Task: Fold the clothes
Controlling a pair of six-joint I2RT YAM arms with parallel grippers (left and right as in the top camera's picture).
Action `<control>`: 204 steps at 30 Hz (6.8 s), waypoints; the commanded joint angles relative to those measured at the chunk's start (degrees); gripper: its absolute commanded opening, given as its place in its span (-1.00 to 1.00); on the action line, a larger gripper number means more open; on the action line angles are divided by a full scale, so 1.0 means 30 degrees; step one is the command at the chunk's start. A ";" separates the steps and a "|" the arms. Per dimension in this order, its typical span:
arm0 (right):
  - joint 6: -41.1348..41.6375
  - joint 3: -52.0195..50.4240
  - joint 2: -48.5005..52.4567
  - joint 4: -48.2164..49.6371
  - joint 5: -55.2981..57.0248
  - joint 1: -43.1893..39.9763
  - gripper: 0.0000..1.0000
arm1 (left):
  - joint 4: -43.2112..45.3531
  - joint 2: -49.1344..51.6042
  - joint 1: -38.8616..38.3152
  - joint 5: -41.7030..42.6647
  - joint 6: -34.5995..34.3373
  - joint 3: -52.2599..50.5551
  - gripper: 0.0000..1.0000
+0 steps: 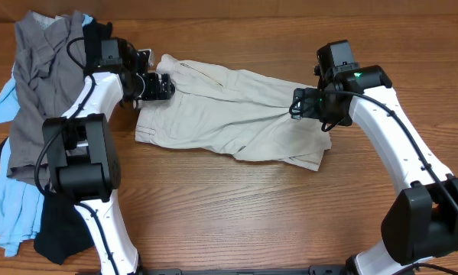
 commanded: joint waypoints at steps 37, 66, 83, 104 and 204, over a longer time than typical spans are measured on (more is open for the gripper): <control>0.0109 0.0430 -0.0401 0.0270 -0.2630 0.0066 0.17 | -0.5333 0.0663 -0.0321 -0.3133 -0.1836 -0.0780 -0.92; 0.0393 -0.3803 0.3366 0.5537 -0.5056 0.0051 -0.92 | -0.9602 -0.9413 -0.3417 -0.2302 -0.1953 0.0379 -0.92; 0.0372 -0.3803 0.3366 0.6062 -0.6040 0.0051 -0.92 | -0.1253 -0.5923 -1.3347 -0.3687 -0.7810 0.0372 -0.92; 0.0364 -0.3803 0.3366 0.6171 -0.6237 0.0051 -0.92 | -0.9318 -1.3070 -0.4874 -0.5639 -0.3716 0.0488 -0.92; 0.5217 -0.5690 0.3490 1.3945 -0.5056 -0.2951 -0.92 | -1.0870 -0.8131 -0.7278 -0.9923 -0.4546 0.4503 1.00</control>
